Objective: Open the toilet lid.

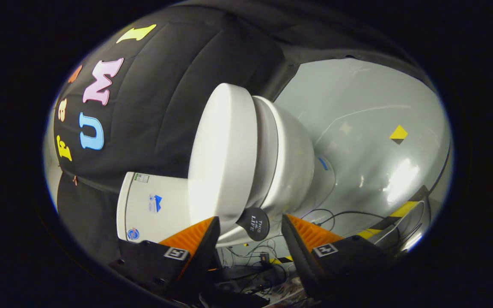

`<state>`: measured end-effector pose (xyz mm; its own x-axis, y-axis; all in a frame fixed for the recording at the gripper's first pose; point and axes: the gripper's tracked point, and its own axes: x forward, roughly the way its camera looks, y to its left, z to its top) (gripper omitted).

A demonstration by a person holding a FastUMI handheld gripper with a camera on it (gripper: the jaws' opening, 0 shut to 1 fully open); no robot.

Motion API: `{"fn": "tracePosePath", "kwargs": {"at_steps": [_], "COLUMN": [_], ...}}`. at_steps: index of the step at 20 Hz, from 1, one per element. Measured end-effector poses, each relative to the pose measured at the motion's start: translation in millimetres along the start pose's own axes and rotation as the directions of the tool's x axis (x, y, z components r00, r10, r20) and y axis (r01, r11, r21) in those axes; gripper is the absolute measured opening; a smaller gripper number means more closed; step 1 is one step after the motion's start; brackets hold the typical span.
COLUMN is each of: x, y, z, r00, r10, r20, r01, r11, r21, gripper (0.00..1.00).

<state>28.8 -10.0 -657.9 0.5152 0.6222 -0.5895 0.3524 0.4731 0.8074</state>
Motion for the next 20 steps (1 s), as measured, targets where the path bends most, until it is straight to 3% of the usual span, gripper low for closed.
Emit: {"fn": "tracePosePath", "kwargs": {"at_steps": [6,7,8,9,10,11,20], "x": [9,17,12,10,34,4,-11], "y": [-6,-4,-5,-6,-10,-11,37], "z": [5,-2,0,2,4,3,9], "r00": [0.998,0.998,0.998,0.997,0.999,0.999,0.993], "r10": [0.057,0.064,0.066,0.08,0.046,0.036,-0.083], "r20": [-0.016,-0.004,-0.012,0.007,0.024,0.02,0.079], "r01": [-0.055,-0.063,-0.065,-0.081,-0.048,-0.037,0.09], "r11": [0.992,0.988,0.992,0.994,0.996,0.998,0.992], "r21": [0.117,0.138,0.111,0.074,0.081,0.049,-0.093], "gripper": [0.27,0.27,0.14,0.14,0.14,0.05,0.05]}}
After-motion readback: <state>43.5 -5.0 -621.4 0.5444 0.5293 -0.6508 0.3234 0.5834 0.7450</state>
